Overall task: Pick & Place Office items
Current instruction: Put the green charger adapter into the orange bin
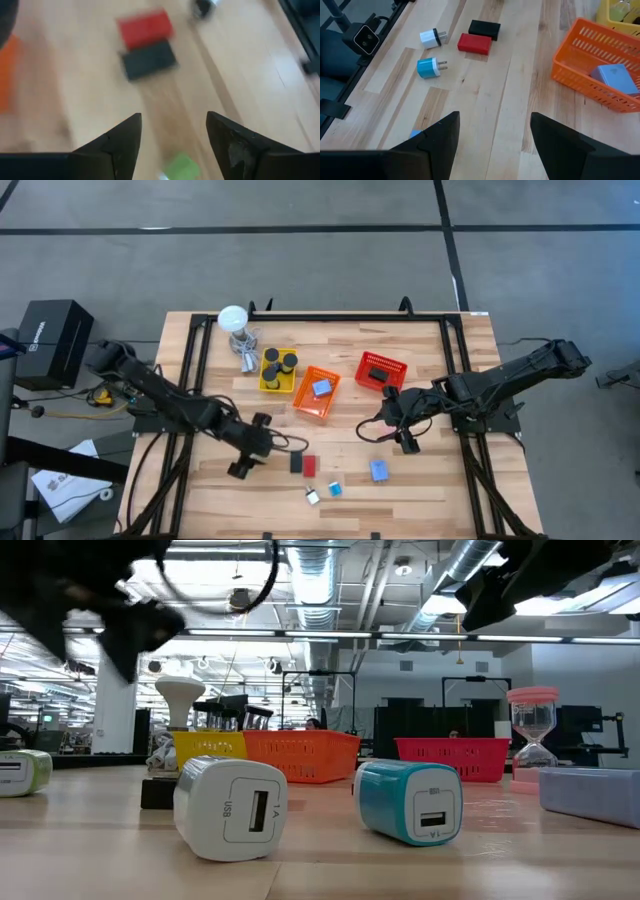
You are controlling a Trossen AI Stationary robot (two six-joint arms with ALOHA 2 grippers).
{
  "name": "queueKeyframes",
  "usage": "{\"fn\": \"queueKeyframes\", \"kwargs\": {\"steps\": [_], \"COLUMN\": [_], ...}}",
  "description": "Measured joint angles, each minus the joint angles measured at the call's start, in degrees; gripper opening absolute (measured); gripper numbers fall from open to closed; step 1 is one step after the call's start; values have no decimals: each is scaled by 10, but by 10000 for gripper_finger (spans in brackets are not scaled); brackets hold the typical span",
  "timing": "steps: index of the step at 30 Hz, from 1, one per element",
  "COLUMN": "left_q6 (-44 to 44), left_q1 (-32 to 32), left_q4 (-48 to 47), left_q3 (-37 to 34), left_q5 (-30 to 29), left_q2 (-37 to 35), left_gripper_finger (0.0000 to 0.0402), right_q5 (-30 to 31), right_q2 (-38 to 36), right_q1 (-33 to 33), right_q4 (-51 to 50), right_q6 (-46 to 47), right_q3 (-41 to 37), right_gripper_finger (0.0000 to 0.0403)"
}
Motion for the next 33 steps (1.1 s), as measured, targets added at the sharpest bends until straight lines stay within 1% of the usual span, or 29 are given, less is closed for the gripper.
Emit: {"fn": "queueKeyframes", "kwargs": {"steps": [4,7,10,16,19,22,26,33], "left_q6": [-1,-1,5,71,87,95,109,109], "left_q1": [-8,-12,-20,-40,-43,-42,-42,-42], "left_q4": [-46,-54,-55,-68,-68,-68,-69,-68], "left_q3": [0,0,0,0,0,0,-1,-1], "left_q5": [7,16,16,10,-15,-17,-19,-19], "left_q2": [30,51,66,85,96,110,126,130], "left_gripper_finger": [198,198,208,236,243,242,227,168], "right_q5": [0,0,0,0,0,0,0,0], "right_q2": [0,0,0,0,0,0,0,0], "right_q1": [0,0,0,0,0,0,0,0], "right_q4": [0,0,0,1,1,1,1,1], "right_q6": [0,0,0,0,0,0,0,1], "right_q3": [0,0,0,0,0,0,0,0], "right_gripper_finger": [235,235,235,235,235,235,235,235]}}
